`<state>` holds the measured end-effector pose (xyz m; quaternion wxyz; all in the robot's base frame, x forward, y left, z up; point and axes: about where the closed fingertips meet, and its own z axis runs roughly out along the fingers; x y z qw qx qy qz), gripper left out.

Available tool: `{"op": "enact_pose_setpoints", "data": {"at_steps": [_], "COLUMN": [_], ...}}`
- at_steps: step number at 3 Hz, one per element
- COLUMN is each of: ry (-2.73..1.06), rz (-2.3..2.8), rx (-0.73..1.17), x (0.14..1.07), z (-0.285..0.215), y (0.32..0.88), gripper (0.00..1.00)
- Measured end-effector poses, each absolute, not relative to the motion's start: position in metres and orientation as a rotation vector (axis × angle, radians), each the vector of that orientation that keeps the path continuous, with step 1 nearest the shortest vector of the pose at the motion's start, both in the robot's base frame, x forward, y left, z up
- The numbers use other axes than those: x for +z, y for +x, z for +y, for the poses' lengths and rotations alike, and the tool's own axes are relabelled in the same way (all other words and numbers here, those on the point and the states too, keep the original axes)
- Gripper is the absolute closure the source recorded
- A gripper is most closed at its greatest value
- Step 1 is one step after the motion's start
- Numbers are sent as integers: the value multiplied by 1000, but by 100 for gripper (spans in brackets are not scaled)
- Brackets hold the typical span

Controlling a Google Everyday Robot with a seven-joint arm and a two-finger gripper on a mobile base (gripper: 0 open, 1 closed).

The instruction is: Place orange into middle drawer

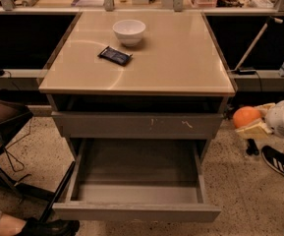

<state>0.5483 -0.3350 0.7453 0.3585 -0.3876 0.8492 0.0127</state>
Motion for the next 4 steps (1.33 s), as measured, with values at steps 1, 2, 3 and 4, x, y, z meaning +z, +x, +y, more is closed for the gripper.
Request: {"op": "enact_pose_setpoints", "data": {"at_steps": [1,2,3,4], "ry": [-1037,-1140,-1241,-1241], "rz": [2236,2216,2136,2136], "rx": [166,370,542,542], "x": [690,623,571,571], "z": [-313,-254,-182,-182], "y": [518,502,510,510], "gripper": [100,100,100,100]}}
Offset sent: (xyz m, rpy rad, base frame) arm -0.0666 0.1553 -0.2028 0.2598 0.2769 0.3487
